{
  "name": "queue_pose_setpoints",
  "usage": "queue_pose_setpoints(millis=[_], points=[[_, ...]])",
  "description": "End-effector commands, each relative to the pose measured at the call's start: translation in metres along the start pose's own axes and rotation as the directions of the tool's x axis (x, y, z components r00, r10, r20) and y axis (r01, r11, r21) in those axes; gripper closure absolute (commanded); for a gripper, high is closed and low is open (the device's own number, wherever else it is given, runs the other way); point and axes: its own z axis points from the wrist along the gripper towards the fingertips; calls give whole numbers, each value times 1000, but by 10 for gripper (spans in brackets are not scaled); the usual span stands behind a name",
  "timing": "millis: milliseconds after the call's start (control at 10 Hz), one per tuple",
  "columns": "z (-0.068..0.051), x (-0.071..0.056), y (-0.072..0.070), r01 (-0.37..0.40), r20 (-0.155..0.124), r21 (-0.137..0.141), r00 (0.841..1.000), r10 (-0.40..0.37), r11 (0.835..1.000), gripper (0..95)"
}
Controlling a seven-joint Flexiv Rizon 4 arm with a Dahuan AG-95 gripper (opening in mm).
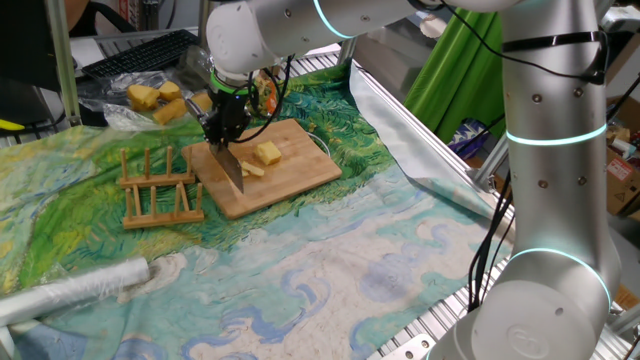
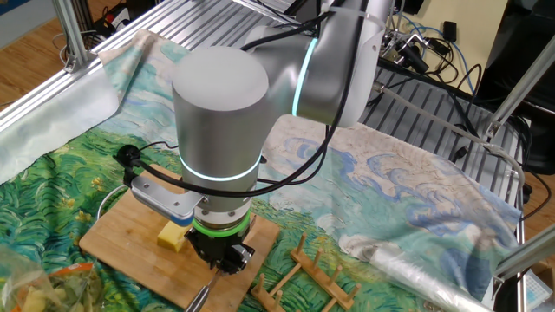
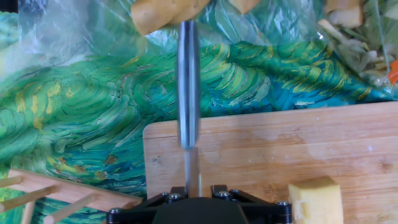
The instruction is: Chop the potatoes
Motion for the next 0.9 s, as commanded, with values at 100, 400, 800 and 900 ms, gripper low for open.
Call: queue_pose_setpoints(millis=[100, 400, 800, 900], points=[[-1, -1, 0, 11, -4, -2, 1000, -11, 1000, 950], [-6, -2, 2, 15, -8, 2, 1000, -15, 1000, 950], [-10, -3, 2, 36, -39, 2, 999, -36, 999, 950], [-12, -3, 3, 35, -43, 2, 998, -35, 999, 950]])
